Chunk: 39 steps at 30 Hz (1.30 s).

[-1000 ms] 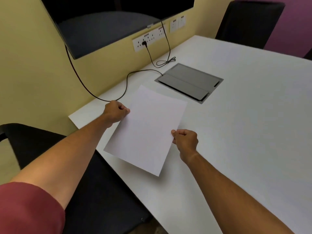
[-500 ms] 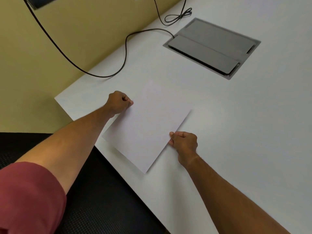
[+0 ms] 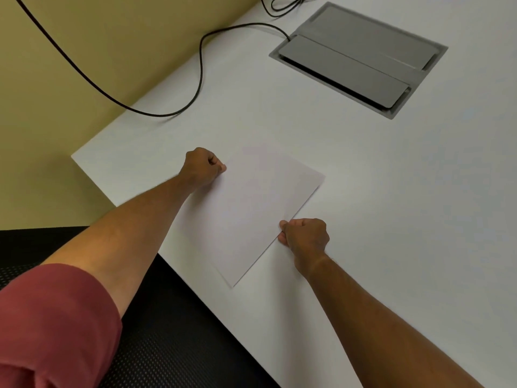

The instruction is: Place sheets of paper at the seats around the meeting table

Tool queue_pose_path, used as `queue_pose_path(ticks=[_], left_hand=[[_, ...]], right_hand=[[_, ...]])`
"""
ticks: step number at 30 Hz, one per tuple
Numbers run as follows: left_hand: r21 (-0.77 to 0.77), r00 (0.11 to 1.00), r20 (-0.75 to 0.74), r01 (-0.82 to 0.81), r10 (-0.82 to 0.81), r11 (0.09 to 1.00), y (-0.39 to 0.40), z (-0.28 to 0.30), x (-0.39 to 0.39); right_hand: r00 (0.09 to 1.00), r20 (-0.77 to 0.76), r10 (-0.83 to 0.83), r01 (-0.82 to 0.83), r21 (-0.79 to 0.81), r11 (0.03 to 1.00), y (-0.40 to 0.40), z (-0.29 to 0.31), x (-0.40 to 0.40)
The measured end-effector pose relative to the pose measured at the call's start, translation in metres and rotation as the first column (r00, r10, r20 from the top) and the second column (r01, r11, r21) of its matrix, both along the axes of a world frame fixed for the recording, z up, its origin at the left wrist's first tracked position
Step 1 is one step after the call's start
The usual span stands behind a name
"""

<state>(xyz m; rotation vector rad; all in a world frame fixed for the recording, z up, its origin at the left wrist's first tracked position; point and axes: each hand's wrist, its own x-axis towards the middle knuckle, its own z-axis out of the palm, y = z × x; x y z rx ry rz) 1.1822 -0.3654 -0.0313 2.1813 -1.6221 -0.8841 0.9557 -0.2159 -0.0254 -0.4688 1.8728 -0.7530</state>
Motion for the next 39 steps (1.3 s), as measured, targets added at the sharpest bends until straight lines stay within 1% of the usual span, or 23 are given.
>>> queue_pose_path(ticks=[8,16,24,33,37,39], left_hand=[[-0.014,0.999,-0.021,-0.038,0.038,0.999,-0.001,-0.003,0.001],[-0.031,0.998,-0.014,-0.063,0.063,0.998,0.002,-0.002,0.002],[-0.023,0.995,-0.004,-0.097,0.097,0.995,0.006,0.001,-0.003],[-0.053,0.994,0.03,-0.102,0.104,0.993,0.011,0.006,-0.009],[-0.077,0.996,0.051,-0.076,0.08,0.994,0.018,0.01,-0.009],[-0.103,0.995,0.095,0.001,0.009,0.995,0.022,0.015,-0.01]], right_hand=[[0.996,-0.08,0.048,-0.048,0.006,0.999,-0.003,-0.001,0.003],[0.993,-0.113,0.04,-0.035,0.043,0.998,-0.005,0.003,0.005],[0.992,-0.118,0.042,-0.034,0.069,0.997,-0.007,0.004,0.004],[0.99,-0.126,0.06,-0.051,0.074,0.996,-0.006,0.003,0.004],[0.988,-0.132,0.076,-0.073,0.02,0.997,0.001,0.002,0.004],[0.982,-0.157,0.106,-0.111,-0.022,0.994,0.005,0.003,0.004]])
